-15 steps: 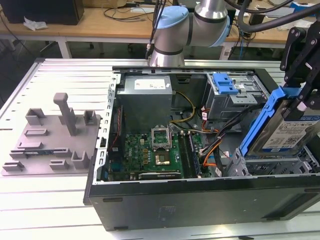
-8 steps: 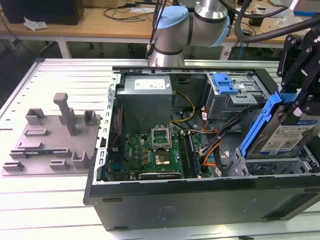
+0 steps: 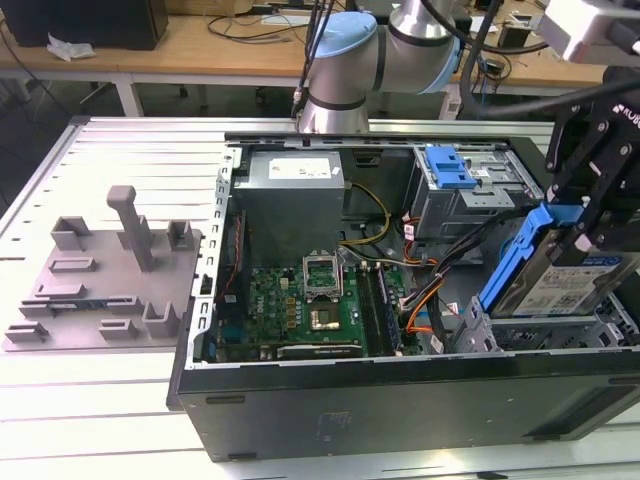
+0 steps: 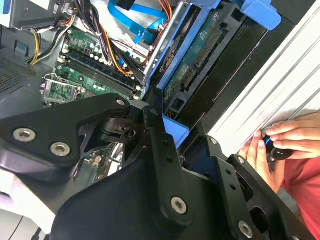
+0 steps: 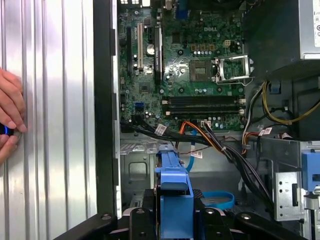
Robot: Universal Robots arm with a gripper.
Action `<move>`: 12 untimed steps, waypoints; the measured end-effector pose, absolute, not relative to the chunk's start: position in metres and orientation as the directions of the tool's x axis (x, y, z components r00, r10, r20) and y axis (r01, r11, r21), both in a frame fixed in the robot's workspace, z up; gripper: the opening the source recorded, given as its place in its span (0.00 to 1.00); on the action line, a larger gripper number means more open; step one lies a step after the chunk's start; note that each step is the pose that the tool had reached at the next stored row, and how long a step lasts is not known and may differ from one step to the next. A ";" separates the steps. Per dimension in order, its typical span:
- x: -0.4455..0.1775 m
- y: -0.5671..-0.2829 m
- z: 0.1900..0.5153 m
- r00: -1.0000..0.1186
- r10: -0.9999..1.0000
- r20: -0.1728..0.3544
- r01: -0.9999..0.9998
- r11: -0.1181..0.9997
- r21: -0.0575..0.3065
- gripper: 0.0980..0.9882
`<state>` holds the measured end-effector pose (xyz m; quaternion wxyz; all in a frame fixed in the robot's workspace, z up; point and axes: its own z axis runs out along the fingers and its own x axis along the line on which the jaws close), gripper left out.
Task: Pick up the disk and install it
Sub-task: 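Insert the disk into the insertion slot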
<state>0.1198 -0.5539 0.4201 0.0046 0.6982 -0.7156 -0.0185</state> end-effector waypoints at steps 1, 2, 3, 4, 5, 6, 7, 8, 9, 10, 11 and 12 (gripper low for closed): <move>0.120 -0.554 0.419 -0.025 -1.000 -0.019 -0.999 0.024 0.033 0.30; 0.120 -0.554 0.418 -0.025 -1.000 -0.019 -0.999 0.024 0.033 0.30; 0.120 -0.554 0.416 -0.025 -1.000 -0.019 -0.999 0.024 0.033 0.30; 0.120 -0.554 0.415 -0.025 -1.000 -0.019 -0.999 0.024 0.033 0.30; 0.120 -0.554 0.414 -0.025 -1.000 -0.019 -0.999 0.024 0.033 0.30; 0.120 -0.555 0.411 -0.025 -1.000 -0.019 -0.999 0.024 0.033 0.30; 0.120 -0.555 0.410 -0.025 -1.000 -0.019 -0.999 0.024 0.033 0.30; 0.120 -0.555 0.409 -0.025 -1.000 -0.019 -0.999 0.024 0.033 0.30; 0.120 -0.555 0.407 -0.025 -1.000 -0.019 -0.999 0.024 0.033 0.30; 0.120 -0.555 0.405 -0.025 -1.000 -0.019 -0.999 0.024 0.033 0.30; 0.120 -0.555 0.404 -0.025 -1.000 -0.019 -0.999 0.024 0.033 0.30; 0.120 -0.555 0.403 -0.025 -1.000 -0.019 -0.999 0.024 0.033 0.30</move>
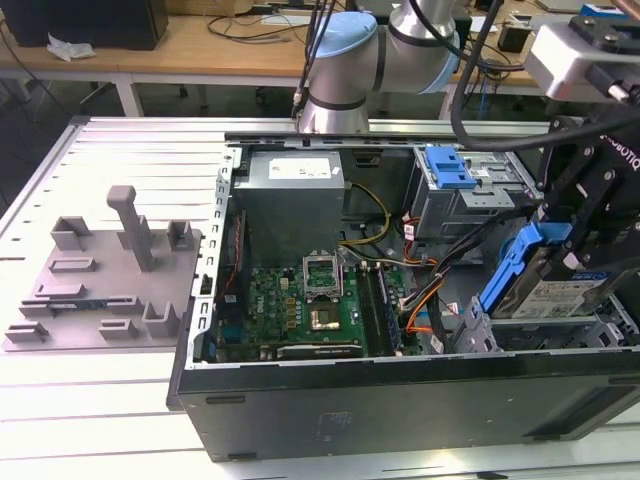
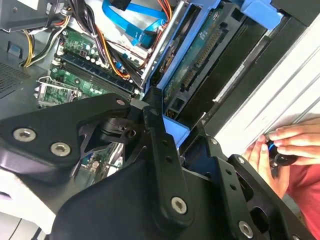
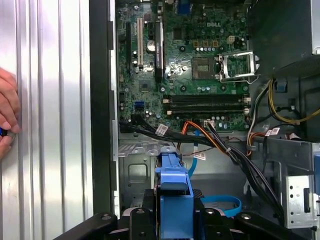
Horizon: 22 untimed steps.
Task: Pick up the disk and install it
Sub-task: 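Insert the disk into the insertion slot, then insert the first disk wire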
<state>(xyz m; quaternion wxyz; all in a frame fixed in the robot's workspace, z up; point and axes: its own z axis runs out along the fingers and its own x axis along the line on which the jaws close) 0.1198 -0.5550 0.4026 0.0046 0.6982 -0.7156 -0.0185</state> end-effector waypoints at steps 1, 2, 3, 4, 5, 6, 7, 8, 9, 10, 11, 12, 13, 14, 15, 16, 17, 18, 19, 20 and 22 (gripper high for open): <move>0.120 -0.555 0.401 -0.025 -1.000 -0.019 -0.999 0.024 0.033 0.30; 0.120 -0.555 0.399 -0.025 -1.000 -0.019 -0.999 0.024 0.033 0.31; 0.120 -0.555 0.398 -0.025 -1.000 -0.019 -0.999 0.024 0.033 0.31; 0.120 -0.555 0.398 -0.025 -1.000 -0.019 -0.999 0.024 0.033 0.38; 0.120 -0.555 0.398 -0.025 -1.000 -0.019 -0.999 0.024 0.033 0.45; 0.120 -0.555 0.398 -0.025 -1.000 -0.019 -0.999 0.024 0.033 0.45; 0.120 -0.555 0.398 -0.025 -1.000 -0.019 -0.999 0.024 0.033 0.45; 0.120 -0.555 0.398 -0.024 -1.000 -0.019 -0.999 0.023 0.033 0.45; 0.120 -0.555 0.398 -0.024 -1.000 -0.019 -0.999 0.023 0.033 0.45; 0.120 -0.555 0.398 -0.024 -1.000 -0.019 -0.999 0.023 0.033 0.45; 0.120 -0.555 0.398 -0.023 -1.000 -0.019 -0.999 0.023 0.033 0.45; 0.120 -0.555 0.398 -0.023 -1.000 -0.019 -0.999 0.022 0.033 0.45; 0.120 -0.555 0.398 -0.023 -1.000 -0.019 -0.999 0.022 0.033 0.45; 0.120 -0.555 0.398 -0.022 -1.000 -0.019 -0.999 0.022 0.033 0.45; 0.120 -0.555 0.398 -0.022 -1.000 -0.019 -0.999 0.021 0.033 0.45; 0.120 -0.555 0.398 -0.021 -1.000 -0.019 -0.999 0.020 0.033 0.45; 0.120 -0.555 0.398 -0.020 -1.000 -0.019 -0.999 0.019 0.033 0.45; 0.120 -0.555 0.398 -0.020 -1.000 -0.019 -0.999 0.019 0.033 0.45; 0.120 -0.555 0.398 -0.020 -1.000 -0.019 -0.999 0.019 0.033 0.45; 0.120 -0.555 0.398 -0.020 -1.000 -0.019 -0.999 0.019 0.033 0.45; 0.120 -0.555 0.398 -0.019 -1.000 -0.019 -0.999 0.019 0.033 0.45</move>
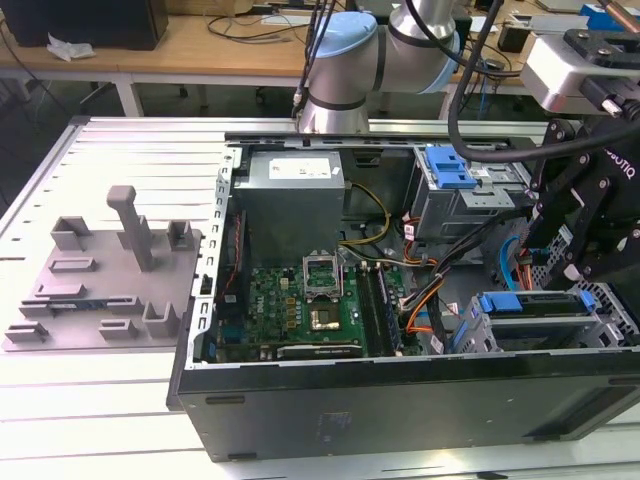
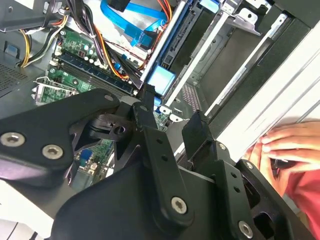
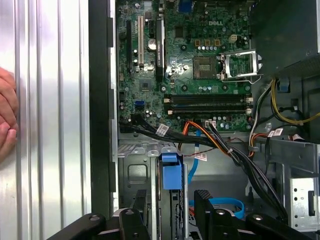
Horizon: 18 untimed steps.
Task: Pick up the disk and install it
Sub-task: 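Insert the first disk wire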
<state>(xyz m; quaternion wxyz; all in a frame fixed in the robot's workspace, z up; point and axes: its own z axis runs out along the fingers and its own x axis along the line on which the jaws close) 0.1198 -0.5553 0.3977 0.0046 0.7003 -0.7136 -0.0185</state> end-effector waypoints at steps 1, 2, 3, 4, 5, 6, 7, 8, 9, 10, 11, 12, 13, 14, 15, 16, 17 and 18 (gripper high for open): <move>0.120 -0.555 0.398 -0.019 -1.000 -0.019 -0.999 0.018 0.033 0.45; 0.120 -0.555 0.398 -0.019 -1.000 -0.019 -0.999 0.018 0.033 0.45; 0.120 -0.555 0.398 -0.018 -1.000 -0.019 -0.999 0.018 0.033 0.45; 0.120 -0.554 0.398 -0.018 -1.000 -0.017 -0.999 0.018 0.033 0.45; 0.120 -0.549 0.398 -0.018 -1.000 -0.011 -0.999 0.018 0.033 0.45; 0.120 -0.543 0.398 -0.018 -1.000 -0.007 -0.999 0.018 0.033 0.45; 0.120 -0.539 0.398 -0.018 -1.000 -0.003 -0.999 0.018 0.033 0.45; 0.120 -0.525 0.398 -0.018 -1.000 0.009 -0.999 0.018 0.032 0.45; 0.120 -0.519 0.398 -0.010 -1.000 0.025 -0.999 0.011 0.032 0.45; 0.120 -0.518 0.398 -0.001 -1.000 0.029 -0.999 0.002 0.032 0.45; 0.120 -0.517 0.398 0.006 -0.999 0.032 -0.999 -0.005 0.032 0.45; 0.120 -0.516 0.398 0.021 -0.999 0.033 -0.999 -0.020 0.030 0.45; 0.120 -0.516 0.398 0.031 -0.999 0.033 -0.999 -0.030 0.028 0.45; 0.121 -0.515 0.398 0.047 -0.998 0.034 -0.999 -0.046 0.017 0.45; 0.123 -0.515 0.398 0.046 -0.998 0.034 -0.999 -0.045 0.015 0.45; 0.124 -0.515 0.398 0.041 -0.999 0.034 -0.999 -0.040 0.014 0.45; 0.124 -0.515 0.398 0.029 -0.999 0.034 -1.000 -0.029 0.013 0.45; 0.124 -0.515 0.398 0.005 -0.999 0.035 -1.000 -0.004 0.013 0.45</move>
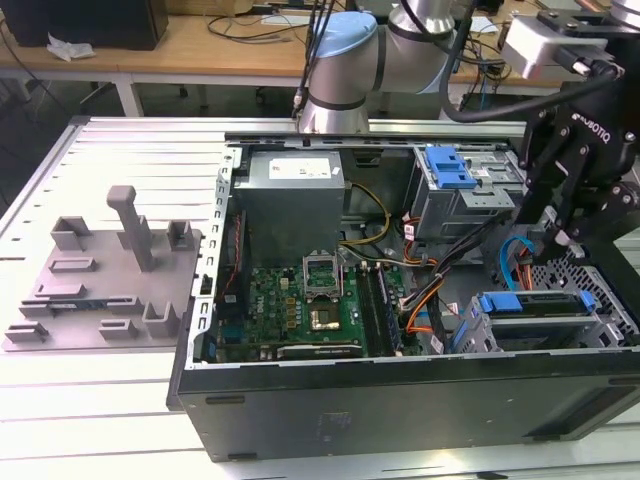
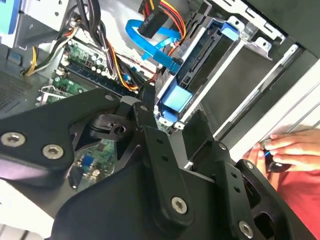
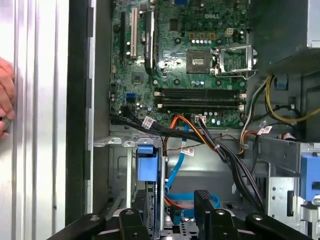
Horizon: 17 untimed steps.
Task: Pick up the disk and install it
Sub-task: 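Insert the first disk wire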
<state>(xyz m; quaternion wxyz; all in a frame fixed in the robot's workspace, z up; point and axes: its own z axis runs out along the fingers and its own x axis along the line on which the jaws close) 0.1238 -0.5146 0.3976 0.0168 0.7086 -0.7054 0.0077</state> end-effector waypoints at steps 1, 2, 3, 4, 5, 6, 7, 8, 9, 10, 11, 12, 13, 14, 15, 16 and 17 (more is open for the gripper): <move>0.124 -0.515 0.398 -0.013 -0.999 0.035 -1.000 0.014 0.013 0.45; 0.124 -0.515 0.398 -0.025 -0.999 0.035 -1.000 0.026 0.012 0.45; 0.124 -0.514 0.397 -0.039 -0.999 0.034 -0.999 0.040 0.012 0.45; 0.124 -0.514 0.397 -0.050 -0.998 0.034 -0.999 0.050 0.012 0.45; 0.124 -0.514 0.398 -0.078 -0.996 0.034 -0.997 0.078 0.010 0.45; 0.124 -0.514 0.398 -0.092 -0.995 0.034 -0.996 0.092 0.008 0.45; 0.124 -0.514 0.397 -0.101 -0.994 0.034 -0.995 0.101 0.004 0.45; 0.124 -0.514 0.398 -0.111 -0.993 0.037 -0.994 0.110 -0.005 0.45; 0.125 -0.514 0.398 -0.116 -0.992 0.042 -0.993 0.116 -0.016 0.45; 0.125 -0.513 0.397 -0.123 -0.991 0.054 -0.992 0.121 -0.041 0.45; 0.125 -0.513 0.398 -0.128 -0.990 0.065 -0.990 0.124 -0.063 0.45; 0.125 -0.513 0.397 -0.132 -0.989 0.072 -0.989 0.127 -0.078 0.45; 0.125 -0.513 0.398 -0.137 -0.988 0.076 -0.987 0.130 -0.091 0.45; 0.125 -0.512 0.398 -0.145 -0.986 0.077 -0.985 0.136 -0.101 0.45; 0.125 -0.512 0.397 -0.153 -0.985 0.077 -0.984 0.144 -0.106 0.45; 0.125 -0.512 0.397 -0.163 -0.984 0.076 -0.982 0.154 -0.110 0.45; 0.125 -0.511 0.397 -0.167 -0.983 0.077 -0.981 0.158 -0.112 0.45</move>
